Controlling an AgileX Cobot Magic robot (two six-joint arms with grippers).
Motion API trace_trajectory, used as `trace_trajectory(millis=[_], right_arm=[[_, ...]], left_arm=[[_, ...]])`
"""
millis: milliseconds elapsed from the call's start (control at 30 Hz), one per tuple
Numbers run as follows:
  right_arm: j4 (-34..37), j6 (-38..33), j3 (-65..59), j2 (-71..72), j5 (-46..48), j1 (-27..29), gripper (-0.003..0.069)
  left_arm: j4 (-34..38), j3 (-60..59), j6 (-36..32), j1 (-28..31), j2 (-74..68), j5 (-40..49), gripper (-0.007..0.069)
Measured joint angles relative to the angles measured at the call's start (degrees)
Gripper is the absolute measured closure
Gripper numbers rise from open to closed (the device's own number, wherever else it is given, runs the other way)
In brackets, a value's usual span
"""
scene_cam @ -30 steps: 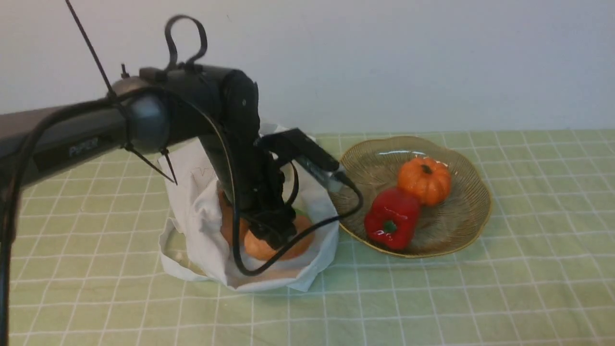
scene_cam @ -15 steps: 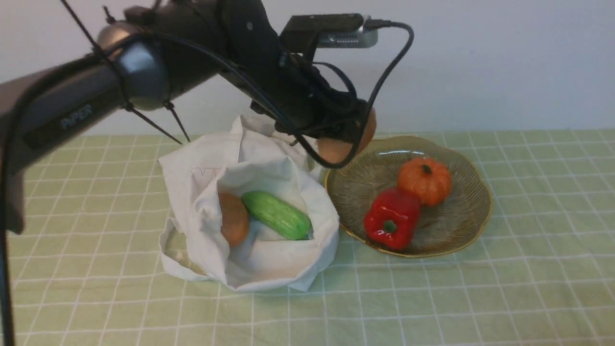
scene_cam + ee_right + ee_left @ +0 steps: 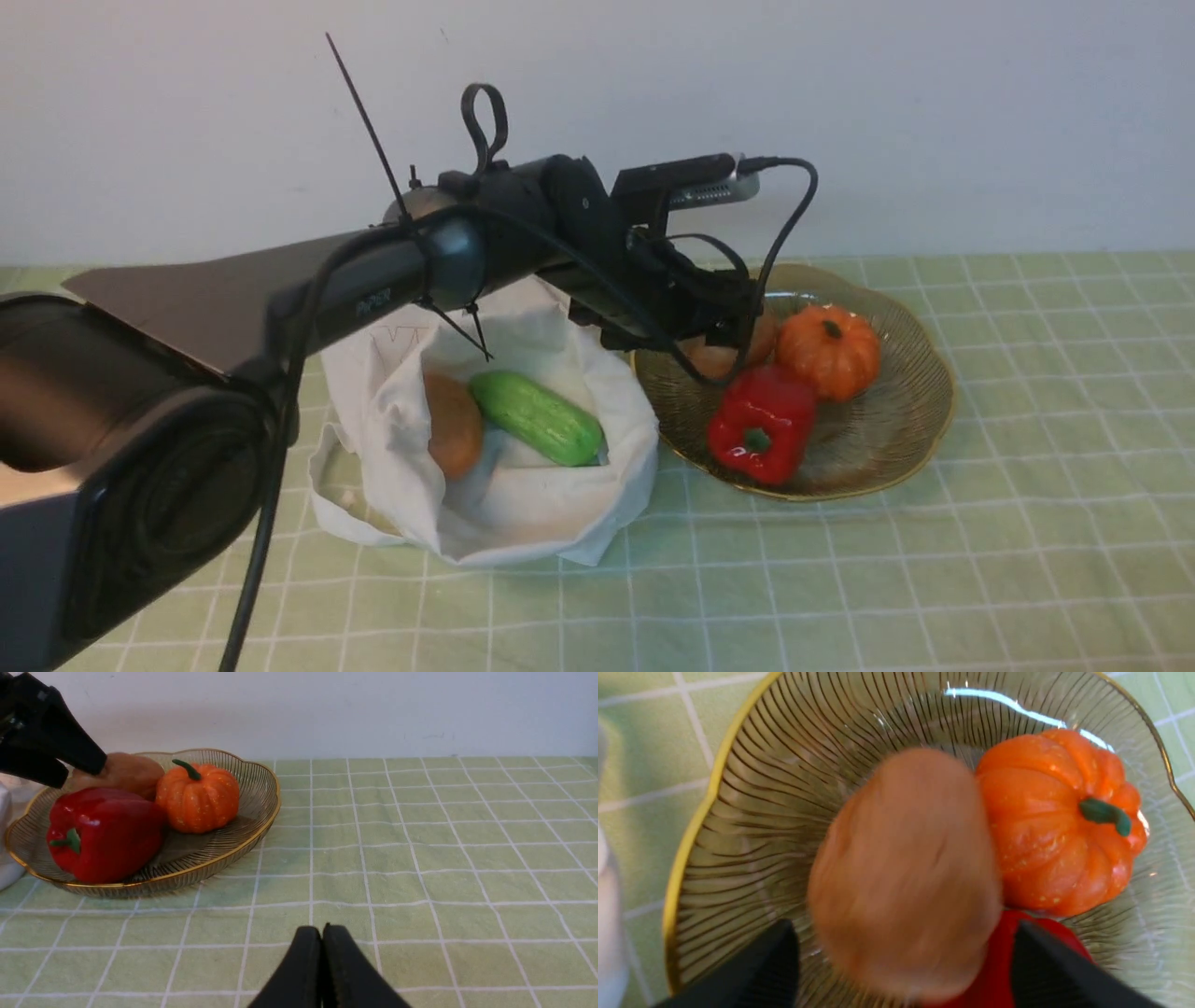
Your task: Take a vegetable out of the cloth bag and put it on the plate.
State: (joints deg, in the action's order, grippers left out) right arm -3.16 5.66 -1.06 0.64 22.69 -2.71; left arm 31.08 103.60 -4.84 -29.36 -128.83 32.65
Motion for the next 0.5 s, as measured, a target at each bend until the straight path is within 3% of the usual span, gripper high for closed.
trace_trajectory(millis=[133,233,400,467,500], right_arm=[[0.0,0.0,0.0,0.0,0.0,0.0,0.0674],[0.0,0.0,0.0,0.0,0.0,0.0,0.0674],[0.0,0.0,0.0,0.0,0.0,0.0,0.0674],[0.0,0.0,0.0,0.0,0.0,0.0,0.0674],[0.0,0.0,0.0,0.0,0.0,0.0,0.0674]], left_arm=[[0.5,1.4,-2.2,0.0,0.3,0.7,-0.0055],[-0.4,4.0,-3.3,0.3,1.9,5.5,-0.0016],[-5.0,9.8,-3.3,1.2,6.9,18.4,0.0255],[-9.6,13.1,-3.4,1.4,10.4,26.0,0.0456],[-11.5,14.3,-3.4,1.5,11.9,28.7,0.0515]])
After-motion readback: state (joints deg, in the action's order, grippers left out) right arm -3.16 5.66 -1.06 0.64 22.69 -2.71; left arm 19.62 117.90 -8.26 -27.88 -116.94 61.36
